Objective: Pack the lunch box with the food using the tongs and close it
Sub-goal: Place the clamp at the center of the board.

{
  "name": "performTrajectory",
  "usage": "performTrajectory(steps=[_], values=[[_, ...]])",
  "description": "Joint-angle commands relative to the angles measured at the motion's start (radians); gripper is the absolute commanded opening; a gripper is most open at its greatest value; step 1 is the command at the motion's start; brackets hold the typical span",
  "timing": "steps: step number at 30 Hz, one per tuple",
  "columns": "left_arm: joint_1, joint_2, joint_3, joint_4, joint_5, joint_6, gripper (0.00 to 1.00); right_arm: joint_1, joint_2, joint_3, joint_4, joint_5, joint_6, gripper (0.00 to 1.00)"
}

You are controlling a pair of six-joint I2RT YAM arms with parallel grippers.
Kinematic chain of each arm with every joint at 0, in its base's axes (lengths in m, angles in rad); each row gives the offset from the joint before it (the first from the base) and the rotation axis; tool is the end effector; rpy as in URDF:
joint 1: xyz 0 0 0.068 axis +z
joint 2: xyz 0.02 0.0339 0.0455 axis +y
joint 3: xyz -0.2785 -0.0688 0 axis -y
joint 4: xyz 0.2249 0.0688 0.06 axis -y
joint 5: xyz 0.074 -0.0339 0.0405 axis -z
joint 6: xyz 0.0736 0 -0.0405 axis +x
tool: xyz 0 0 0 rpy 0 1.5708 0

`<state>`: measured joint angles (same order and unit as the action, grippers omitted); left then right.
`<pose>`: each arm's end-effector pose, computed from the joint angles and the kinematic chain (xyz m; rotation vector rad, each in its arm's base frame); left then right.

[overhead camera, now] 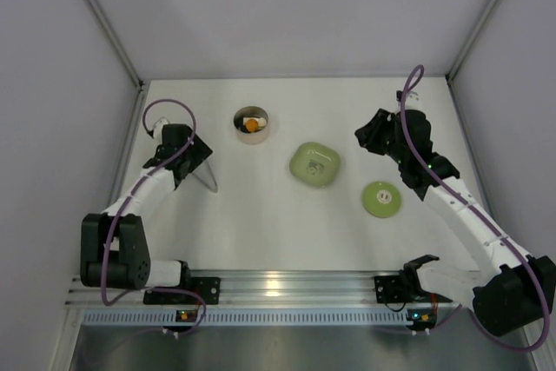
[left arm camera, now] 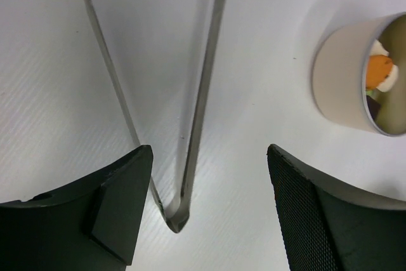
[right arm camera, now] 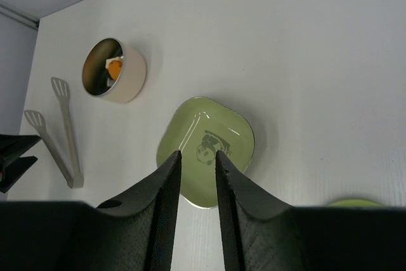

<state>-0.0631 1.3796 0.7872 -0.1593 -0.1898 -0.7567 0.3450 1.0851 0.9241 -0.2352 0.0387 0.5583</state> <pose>0.2943 -0.0047 0.2112 -0.8757 2.1419 -0.1981 0.2435 0.0845 0.3260 0.2395 1.9938 0.5484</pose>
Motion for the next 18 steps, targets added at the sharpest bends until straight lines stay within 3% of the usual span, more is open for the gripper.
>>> performTrajectory(steps=[1,5,9,12,18], values=[[-0.02,-0.057,0.099,-0.046,0.105,0.045,0.78,0.017,-0.007,0.024,-0.009,-0.011,-0.009,0.28],[-0.118,-0.08,0.265,-0.161,0.257,0.132,0.78,0.017,-0.033,0.038,-0.021,-0.022,-0.011,0.32],[-0.259,-0.089,0.429,-0.305,0.237,0.221,0.81,0.018,-0.082,0.041,-0.023,-0.025,-0.024,0.41],[-0.262,-0.12,0.451,-0.315,0.276,0.237,0.81,0.017,-0.12,0.045,-0.027,-0.022,-0.041,0.48],[-0.268,-0.136,0.463,-0.333,0.345,0.253,0.81,0.017,-0.178,0.058,-0.058,0.024,-0.064,0.5]])
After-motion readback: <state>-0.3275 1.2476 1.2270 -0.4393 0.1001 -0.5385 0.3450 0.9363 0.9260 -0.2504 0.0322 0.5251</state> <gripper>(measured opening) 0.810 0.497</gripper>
